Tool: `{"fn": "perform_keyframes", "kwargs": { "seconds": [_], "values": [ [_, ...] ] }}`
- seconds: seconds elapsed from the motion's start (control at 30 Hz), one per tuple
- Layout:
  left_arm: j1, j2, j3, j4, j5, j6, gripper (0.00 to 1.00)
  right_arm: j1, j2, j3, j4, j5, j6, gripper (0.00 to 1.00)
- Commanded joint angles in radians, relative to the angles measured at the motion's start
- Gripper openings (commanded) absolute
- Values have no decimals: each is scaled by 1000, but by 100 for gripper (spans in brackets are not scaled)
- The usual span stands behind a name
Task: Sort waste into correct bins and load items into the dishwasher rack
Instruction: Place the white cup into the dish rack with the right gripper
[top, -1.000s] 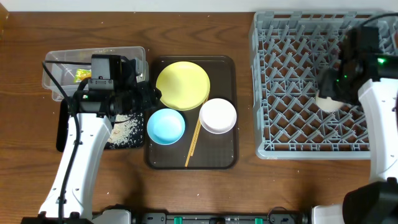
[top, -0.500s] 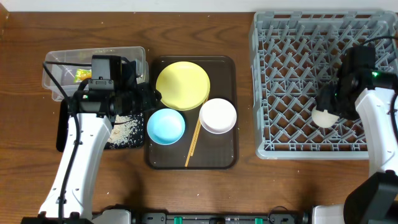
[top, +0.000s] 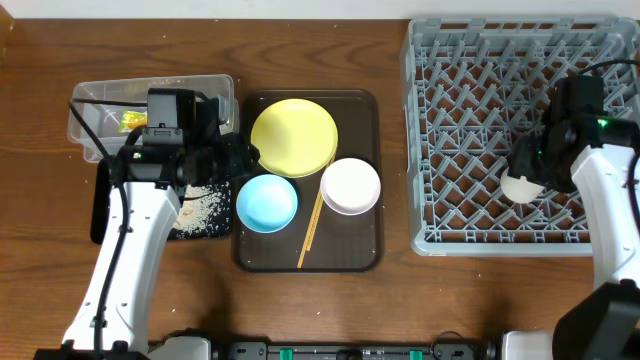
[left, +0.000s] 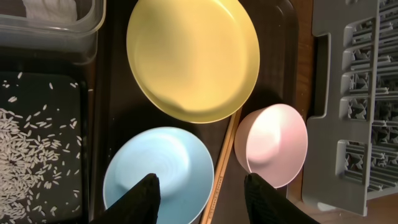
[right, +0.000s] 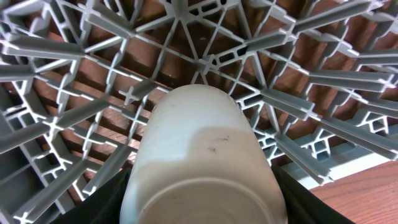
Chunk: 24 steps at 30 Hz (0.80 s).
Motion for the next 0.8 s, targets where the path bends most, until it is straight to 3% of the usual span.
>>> {"fn": "perform_keyframes", "kwargs": {
  "seconds": [0.0, 0.5, 0.77],
  "values": [
    [3, -1, -1, -3, -13, 17, 47, -23, -49, 31, 6, 30, 18, 1],
    [3, -1, -1, -3, -13, 17, 47, -101, -83, 2, -26, -18, 18, 1],
    [3, -1, -1, -3, -13, 17, 47, -101, -50, -121, 67, -23, 18, 1]
  ]
}}
